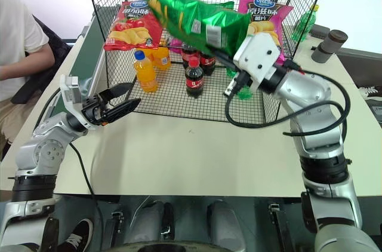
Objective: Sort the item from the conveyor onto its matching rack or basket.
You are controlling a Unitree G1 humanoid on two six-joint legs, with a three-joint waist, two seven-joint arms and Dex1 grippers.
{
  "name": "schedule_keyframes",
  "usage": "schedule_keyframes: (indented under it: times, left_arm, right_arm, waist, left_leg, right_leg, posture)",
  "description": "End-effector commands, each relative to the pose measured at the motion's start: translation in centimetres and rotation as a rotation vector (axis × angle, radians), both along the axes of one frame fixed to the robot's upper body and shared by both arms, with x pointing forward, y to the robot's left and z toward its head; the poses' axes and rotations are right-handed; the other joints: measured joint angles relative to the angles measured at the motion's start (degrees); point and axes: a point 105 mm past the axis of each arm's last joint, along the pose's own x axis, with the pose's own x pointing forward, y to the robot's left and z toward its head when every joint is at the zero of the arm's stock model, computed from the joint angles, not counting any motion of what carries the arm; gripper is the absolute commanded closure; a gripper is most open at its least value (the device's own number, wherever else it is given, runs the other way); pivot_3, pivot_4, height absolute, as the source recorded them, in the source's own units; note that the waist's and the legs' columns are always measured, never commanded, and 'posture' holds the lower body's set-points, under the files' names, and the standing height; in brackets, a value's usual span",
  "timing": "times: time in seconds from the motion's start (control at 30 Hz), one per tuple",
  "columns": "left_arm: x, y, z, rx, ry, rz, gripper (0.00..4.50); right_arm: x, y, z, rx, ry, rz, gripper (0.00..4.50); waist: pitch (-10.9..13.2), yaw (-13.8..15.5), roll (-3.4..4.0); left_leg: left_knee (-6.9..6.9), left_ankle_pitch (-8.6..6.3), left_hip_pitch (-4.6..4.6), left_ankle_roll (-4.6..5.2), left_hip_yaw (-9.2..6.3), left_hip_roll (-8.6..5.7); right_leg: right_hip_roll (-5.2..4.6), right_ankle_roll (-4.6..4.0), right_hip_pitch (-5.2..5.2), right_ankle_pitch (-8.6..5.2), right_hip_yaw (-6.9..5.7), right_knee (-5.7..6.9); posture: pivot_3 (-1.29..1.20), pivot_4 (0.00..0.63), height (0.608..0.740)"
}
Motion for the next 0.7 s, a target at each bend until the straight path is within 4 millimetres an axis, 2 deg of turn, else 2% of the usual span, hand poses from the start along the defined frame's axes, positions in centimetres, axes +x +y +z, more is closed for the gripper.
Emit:
schedule_keyframes:
  times: [0.03, 0.13, 0.3, 0.43, 0.5, 0.57, 0.7]
  left_arm:
    - [-0.1, -0.2, 0.7, -0.009, -0.034, 0.004, 0.04]
    - [-0.3, -0.3, -0.1, -0.006, -0.011, 0.004, 0.04]
    - [-0.6, -0.3, -0.2, -0.062, 0.007, 0.013, 0.04]
    - [-0.7, 0.0, -0.5, -0.070, 0.007, 0.028, 0.04]
    - [-0.7, 0.0, -0.5, -0.080, 0.015, 0.029, 0.04]
    - [-0.9, -0.1, -0.3, -0.086, 0.010, 0.024, 0.04]
    - [-0.8, -0.6, -0.4, -0.094, 0.004, 0.025, 0.04]
  right_arm:
    - [1.8, -0.3, -0.8, -0.144, -0.100, -0.122, 4.50]
    - [3.6, -0.3, -2.0, -0.317, -0.203, -0.224, 4.50]
    - [5.0, 0.5, 0.3, -0.320, -0.428, -0.343, 4.50]
    - [5.7, 1.1, -0.6, -0.382, -0.539, -0.405, 4.50]
    - [5.8, 1.0, 0.1, -0.400, -0.600, -0.442, 4.50]
    - [7.0, 0.4, -0.3, -0.454, -0.577, -0.499, 4.50]
    - [9.9, 0.3, 0.0, -0.369, -0.508, -0.581, 4.50]
  waist:
    - [0.00, 0.06, 0.00]
    - [0.00, -0.07, 0.01]
    - [0.01, -0.40, 0.02]
    - [0.01, -0.33, 0.02]
    - [0.01, -0.26, 0.02]
    - [0.01, -0.26, 0.02]
    - [0.01, -0.70, 0.02]
  left_leg:
    - [0.00, 0.00, 0.00, 0.00, 0.00, 0.00]
    - [0.00, 0.00, 0.00, 0.01, 0.07, -0.01]
    - [-0.01, 0.12, -0.01, -0.20, 0.16, 0.03]
    - [-0.03, 0.20, 0.00, -0.35, 0.14, 0.04]
    - [-0.03, 0.21, 0.00, -0.37, 0.18, 0.03]
    - [-0.02, 0.22, -0.01, -0.38, 0.19, 0.02]
    - [-0.01, 0.22, 0.02, -0.38, 0.21, 0.02]
  right_leg:
    - [-0.01, 0.00, 0.00, 0.00, 0.00, -0.01]
    - [-0.03, 0.01, -0.02, 0.00, 0.04, -0.02]
    - [-0.01, 0.01, -0.15, 0.00, 0.10, 0.07]
    - [0.00, 0.00, -0.13, 0.00, 0.10, 0.07]
    - [-0.04, 0.00, -0.13, 0.00, 0.11, 0.06]
    - [-0.05, 0.00, -0.13, 0.00, 0.12, 0.06]
    - [-0.03, -0.01, -0.12, 0.01, 0.13, 0.10]
  posture:
    - [0.00, 0.150, 0.740]
    - [0.00, 0.150, 0.740]
    - [0.00, 0.150, 0.740]
    - [0.00, 0.150, 0.740]
    - [0.00, 0.150, 0.740]
    - [0.00, 0.150, 0.740]
    - [0.00, 0.150, 0.740]
